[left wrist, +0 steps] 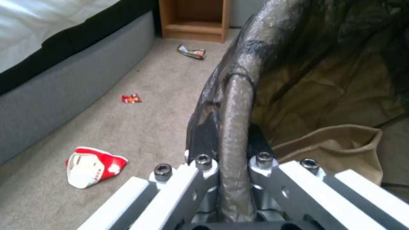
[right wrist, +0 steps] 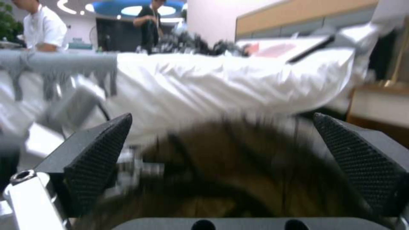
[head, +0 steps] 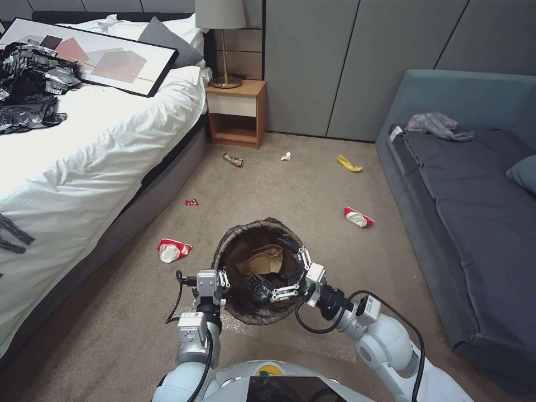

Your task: Pick up the trash bin, then pick up the garbage from the floor and place it into the trash bin.

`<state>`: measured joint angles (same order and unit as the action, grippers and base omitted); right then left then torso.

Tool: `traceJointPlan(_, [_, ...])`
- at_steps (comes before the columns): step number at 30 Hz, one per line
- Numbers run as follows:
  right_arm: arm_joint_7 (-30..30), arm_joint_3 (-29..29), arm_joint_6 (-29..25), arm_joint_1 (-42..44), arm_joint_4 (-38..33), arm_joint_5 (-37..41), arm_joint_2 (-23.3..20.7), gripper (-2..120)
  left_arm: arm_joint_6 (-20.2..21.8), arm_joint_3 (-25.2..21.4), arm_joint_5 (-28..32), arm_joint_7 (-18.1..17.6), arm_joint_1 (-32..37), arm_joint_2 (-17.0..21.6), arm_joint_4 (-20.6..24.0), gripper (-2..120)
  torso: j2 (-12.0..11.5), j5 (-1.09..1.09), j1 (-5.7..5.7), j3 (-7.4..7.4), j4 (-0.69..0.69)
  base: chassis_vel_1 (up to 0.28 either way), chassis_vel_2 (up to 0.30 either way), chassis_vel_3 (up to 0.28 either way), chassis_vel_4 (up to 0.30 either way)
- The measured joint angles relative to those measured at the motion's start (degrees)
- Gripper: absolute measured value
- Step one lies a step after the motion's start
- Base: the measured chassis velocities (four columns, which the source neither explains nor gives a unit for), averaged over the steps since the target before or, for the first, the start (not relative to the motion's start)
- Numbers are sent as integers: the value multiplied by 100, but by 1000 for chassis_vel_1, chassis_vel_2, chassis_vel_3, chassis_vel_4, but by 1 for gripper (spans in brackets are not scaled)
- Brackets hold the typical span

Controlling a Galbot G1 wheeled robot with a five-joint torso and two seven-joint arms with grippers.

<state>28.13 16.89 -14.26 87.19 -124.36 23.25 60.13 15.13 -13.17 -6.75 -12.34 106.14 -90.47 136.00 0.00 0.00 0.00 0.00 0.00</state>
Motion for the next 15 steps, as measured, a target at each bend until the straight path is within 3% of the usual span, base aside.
traceJointPlan(6, [-1060, 638, -81, 459, -787, -676, 358, 100, 0, -94, 42, 1, 0, 63, 10, 0, 0, 0, 0, 0, 1, 0, 0, 0, 0])
traceJointPlan(7, [-1721, 1168, 105, 1089, -1225, -996, 725, 100, 13, -194, 140, 2, -32, 87, 52, 0, 0, -1, 0, 0, -2, 0, 0, 0, 0])
traceJointPlan(9, [-1913, 1336, 194, 1309, -1390, -1031, 885, 100, 20, -217, 169, 2, -45, 92, 69, 0, 0, 0, 0, -1, -3, 0, 0, 0, 0])
traceJointPlan(11, [-2568, 1730, 527, 1718, -1760, -1122, 1356, 100, 56, -246, 218, 2, -89, 97, 95, 0, 0, -1, 0, -1, -2, 0, 0, 0, 0])
traceJointPlan(15, [-3019, 1967, 745, 1968, -1907, -1188, 1711, 100, 72, -258, 224, 0, -139, 81, 103, 0, 0, -1, 0, -1, 0, 0, 0, 0, 0])
